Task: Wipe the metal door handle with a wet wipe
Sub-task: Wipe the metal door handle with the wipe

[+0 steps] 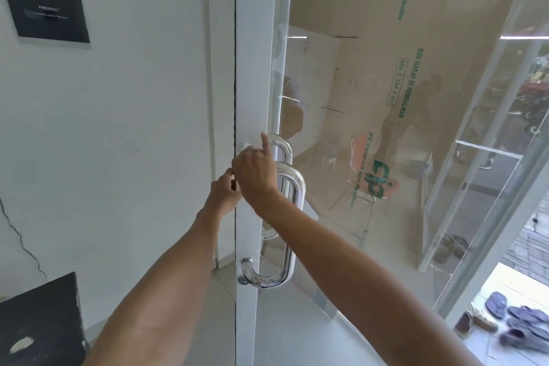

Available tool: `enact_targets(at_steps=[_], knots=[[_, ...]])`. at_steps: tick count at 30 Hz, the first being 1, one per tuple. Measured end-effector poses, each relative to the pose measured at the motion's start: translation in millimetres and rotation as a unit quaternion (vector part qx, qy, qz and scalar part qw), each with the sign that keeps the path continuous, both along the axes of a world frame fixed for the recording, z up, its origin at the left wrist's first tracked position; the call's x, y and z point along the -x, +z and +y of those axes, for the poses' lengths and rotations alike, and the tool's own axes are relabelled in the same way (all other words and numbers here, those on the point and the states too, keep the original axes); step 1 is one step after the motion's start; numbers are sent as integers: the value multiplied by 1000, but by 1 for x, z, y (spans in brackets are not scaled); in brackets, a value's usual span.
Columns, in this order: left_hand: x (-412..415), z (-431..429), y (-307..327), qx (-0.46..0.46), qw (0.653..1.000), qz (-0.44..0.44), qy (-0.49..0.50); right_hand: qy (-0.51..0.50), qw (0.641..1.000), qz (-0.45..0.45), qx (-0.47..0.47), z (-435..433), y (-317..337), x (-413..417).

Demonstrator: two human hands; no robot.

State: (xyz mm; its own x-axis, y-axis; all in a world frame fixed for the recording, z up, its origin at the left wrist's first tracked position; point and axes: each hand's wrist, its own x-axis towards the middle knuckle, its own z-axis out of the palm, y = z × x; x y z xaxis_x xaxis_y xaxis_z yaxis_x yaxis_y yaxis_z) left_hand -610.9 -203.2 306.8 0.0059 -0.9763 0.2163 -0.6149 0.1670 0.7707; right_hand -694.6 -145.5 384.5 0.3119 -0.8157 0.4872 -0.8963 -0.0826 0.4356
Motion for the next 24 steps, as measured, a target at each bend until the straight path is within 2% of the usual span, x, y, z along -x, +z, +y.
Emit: enact_targets(at_steps=[7,11,14,18,22,24], knots=[[-3,1,-3,2,998,58,-39,124,984,-50,115,11,-19,60],[-3,2,-2,5,997,63,-41,166,957,-144,189,14,-32,80],[-4,1,-3,7,997,63,-41,176,930,-247,206,16,-45,93],[-3,0,-3,6,997,65,-42,120,889,-392,202,25,-65,94],[-3,1,-3,-3,997,63,-41,79,805,-571,141,32,-79,88],[-2,0,-2,-8,997,59,-39,57,774,-621,110,33,-84,90]])
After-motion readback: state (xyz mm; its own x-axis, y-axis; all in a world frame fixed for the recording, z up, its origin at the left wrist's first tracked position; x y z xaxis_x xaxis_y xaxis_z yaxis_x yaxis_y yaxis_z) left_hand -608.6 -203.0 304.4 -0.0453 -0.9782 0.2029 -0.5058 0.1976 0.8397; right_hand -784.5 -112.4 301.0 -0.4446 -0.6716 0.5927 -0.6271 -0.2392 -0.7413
